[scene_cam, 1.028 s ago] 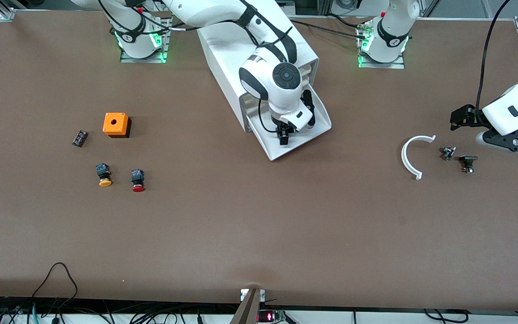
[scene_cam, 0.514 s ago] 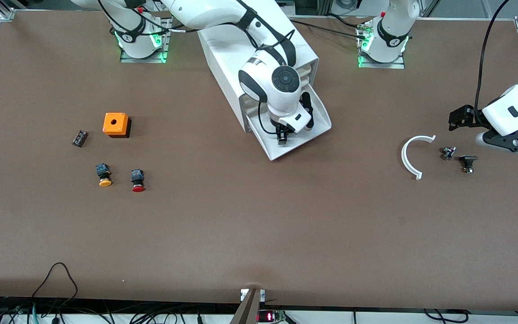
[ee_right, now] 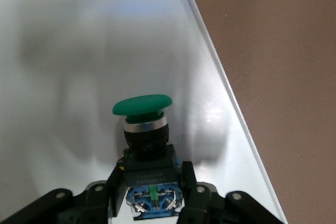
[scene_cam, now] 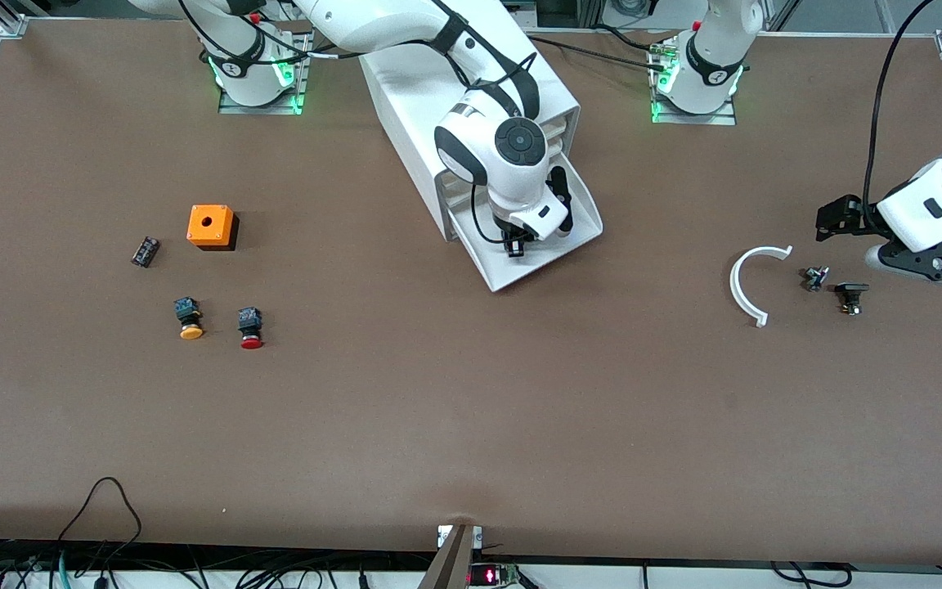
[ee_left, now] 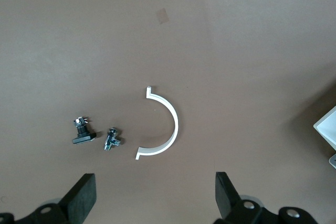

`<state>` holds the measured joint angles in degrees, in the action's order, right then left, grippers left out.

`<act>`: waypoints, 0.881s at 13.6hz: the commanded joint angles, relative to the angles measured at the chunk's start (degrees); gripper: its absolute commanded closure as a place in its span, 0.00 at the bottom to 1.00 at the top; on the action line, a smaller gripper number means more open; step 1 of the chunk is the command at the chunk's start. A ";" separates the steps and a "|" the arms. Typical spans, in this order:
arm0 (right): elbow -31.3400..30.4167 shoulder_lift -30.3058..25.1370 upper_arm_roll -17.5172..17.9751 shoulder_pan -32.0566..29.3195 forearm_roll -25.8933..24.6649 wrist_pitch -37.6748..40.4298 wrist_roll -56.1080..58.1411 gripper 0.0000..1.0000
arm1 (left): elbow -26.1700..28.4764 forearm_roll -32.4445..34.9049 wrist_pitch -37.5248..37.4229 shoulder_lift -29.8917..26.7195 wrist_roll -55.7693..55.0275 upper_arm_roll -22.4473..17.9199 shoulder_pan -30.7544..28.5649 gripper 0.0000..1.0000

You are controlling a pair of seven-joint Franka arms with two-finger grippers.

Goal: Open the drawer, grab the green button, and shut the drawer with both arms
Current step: 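Lift the green button out of the drawer with the right gripper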

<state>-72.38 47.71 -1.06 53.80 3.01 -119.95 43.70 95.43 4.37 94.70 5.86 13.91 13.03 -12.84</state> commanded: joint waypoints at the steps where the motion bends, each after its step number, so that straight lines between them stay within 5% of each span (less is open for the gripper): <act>1: 1.45 0.90 0.09 0.60 -1.86 0.42 0.07 0.66 | -1.83 -0.85 -0.30 1.18 -0.28 -0.03 0.01 0.00; 5: 2.15 0.02 -0.78 0.69 -2.04 0.76 0.69 0.71 | -1.83 -0.85 -0.30 1.18 -0.81 -0.11 0.01 0.00; 12: 0.23 -12.98 -3.68 -3.86 0.15 2.88 -12.38 0.71 | -1.83 -1.03 -0.48 1.18 -0.99 -0.20 0.01 0.00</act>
<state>-69.38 38.64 -4.78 52.50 2.23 -117.63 36.06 95.42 4.34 94.70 5.97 13.39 13.00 -12.84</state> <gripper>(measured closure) 0.586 0.000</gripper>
